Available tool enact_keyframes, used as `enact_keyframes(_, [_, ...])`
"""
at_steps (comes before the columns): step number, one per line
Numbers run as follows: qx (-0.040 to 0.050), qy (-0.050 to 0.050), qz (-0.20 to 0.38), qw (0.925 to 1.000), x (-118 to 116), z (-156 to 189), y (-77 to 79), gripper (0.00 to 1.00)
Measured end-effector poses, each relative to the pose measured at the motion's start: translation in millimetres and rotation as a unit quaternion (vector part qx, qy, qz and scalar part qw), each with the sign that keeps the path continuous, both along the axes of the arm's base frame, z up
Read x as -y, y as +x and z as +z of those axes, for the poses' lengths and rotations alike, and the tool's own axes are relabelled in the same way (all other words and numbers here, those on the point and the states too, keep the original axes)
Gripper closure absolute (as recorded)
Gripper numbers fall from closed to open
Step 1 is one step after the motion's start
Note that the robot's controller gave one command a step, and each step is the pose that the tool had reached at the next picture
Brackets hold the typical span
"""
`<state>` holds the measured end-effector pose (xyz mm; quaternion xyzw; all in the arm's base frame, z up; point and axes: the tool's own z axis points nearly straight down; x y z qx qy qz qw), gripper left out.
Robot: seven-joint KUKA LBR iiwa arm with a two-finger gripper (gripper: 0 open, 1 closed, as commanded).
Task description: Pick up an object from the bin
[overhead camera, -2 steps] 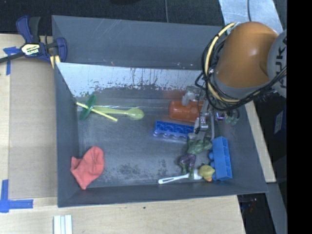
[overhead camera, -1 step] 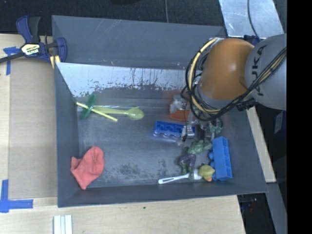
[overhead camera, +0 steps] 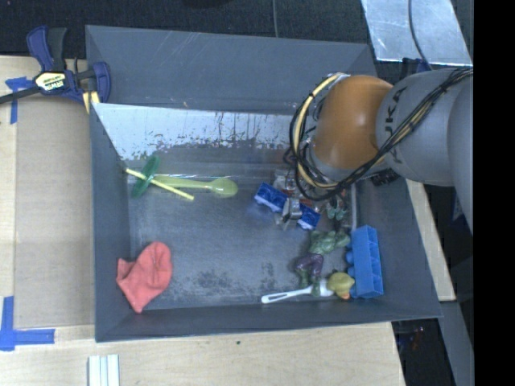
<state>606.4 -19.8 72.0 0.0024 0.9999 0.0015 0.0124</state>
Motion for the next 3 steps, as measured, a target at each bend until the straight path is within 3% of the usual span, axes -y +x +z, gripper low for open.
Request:
enact_keyframes(1, [-0.0001,0.000,0.000,1.0000,-0.1,0.2,-0.1,1.00])
enact_keyframes(3, [-0.0033,-0.001,0.040,0.9992,9.4,157.6,1.2,1.00])
